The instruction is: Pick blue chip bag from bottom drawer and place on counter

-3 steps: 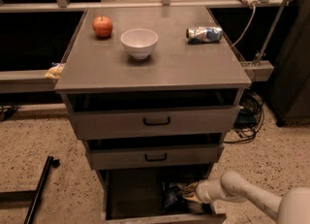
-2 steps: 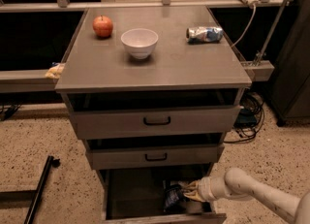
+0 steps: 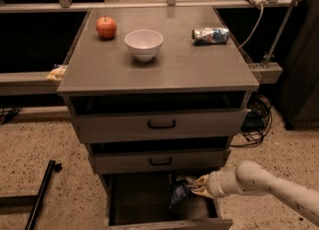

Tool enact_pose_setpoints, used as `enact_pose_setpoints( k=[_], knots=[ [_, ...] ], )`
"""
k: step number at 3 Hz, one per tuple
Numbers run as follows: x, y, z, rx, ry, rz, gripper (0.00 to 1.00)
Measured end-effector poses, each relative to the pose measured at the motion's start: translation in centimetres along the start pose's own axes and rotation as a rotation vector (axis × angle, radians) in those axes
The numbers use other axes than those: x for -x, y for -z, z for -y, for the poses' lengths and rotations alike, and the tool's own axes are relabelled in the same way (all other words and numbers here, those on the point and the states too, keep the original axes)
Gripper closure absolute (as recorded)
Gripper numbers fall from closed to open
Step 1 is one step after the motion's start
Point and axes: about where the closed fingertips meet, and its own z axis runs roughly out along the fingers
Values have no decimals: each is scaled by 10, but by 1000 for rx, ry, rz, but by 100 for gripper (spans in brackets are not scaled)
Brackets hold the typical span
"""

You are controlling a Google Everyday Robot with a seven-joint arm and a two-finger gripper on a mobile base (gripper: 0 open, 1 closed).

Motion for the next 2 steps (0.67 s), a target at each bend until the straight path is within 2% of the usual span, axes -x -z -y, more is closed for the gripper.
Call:
enact_pose_setpoints(
  k=[1, 2],
  knots=[
    [0, 0, 0, 0, 0, 0, 100],
    [20, 34, -1, -15, -1, 37, 100]
  ],
)
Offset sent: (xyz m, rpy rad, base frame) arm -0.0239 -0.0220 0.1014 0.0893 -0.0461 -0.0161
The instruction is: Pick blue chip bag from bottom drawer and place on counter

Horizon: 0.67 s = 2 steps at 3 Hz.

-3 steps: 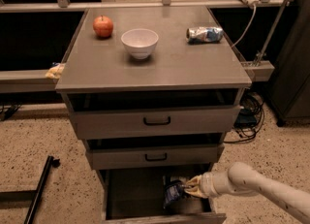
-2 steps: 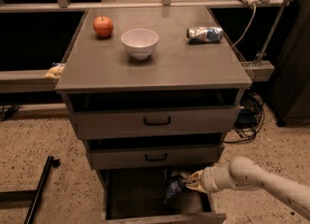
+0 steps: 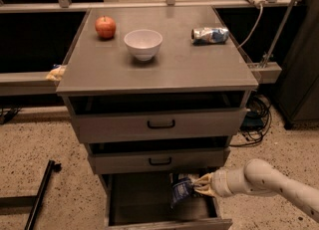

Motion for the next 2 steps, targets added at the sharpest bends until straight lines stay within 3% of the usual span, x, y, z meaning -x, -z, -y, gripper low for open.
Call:
enact_pose_setpoints(
  k=[1, 2],
  knots=[
    [39, 54, -4, 2, 25, 40, 100],
    [88, 114, -5, 5, 65, 37, 100]
  ],
)
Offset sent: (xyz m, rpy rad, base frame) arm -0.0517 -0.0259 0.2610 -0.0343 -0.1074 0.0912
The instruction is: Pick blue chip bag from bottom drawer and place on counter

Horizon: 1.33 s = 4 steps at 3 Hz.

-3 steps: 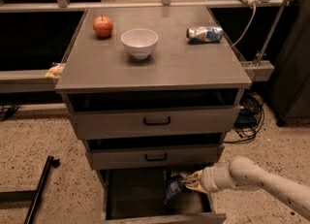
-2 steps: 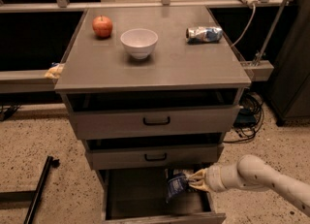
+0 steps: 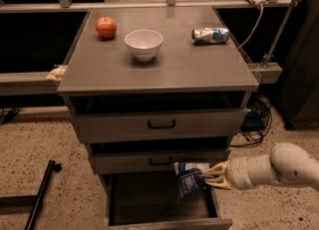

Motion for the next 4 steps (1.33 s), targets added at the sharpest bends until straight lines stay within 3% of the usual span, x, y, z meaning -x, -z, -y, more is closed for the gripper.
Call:
enact_pose_setpoints(
  k=[1, 2, 3, 4],
  knots=[
    [80, 70, 17, -40, 117, -33, 100],
    [80, 70, 17, -39, 117, -32, 100],
    [120, 95, 24, -47, 151, 5, 100],
    [183, 147, 34, -63, 190, 31, 100]
  ],
)
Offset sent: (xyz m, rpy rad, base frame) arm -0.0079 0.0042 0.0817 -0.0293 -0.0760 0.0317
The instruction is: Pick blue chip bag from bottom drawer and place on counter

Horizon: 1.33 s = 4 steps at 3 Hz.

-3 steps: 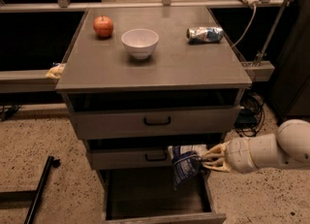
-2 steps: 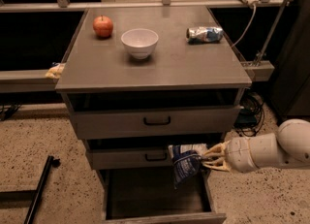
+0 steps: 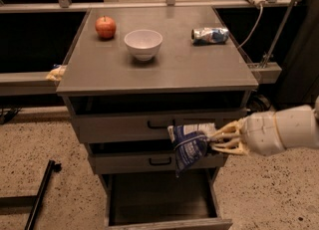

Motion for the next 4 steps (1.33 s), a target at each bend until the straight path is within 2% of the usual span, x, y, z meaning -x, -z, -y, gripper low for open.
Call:
enact_pose_setpoints(
  k=[1, 2, 3, 4],
  knots=[
    [68, 54, 24, -2, 54, -29, 100],
    [130, 106, 53, -48, 141, -74, 100],
    [140, 115, 60, -66, 160, -77, 100],
    [135, 111, 73, -79, 172, -91, 100]
  ],
)
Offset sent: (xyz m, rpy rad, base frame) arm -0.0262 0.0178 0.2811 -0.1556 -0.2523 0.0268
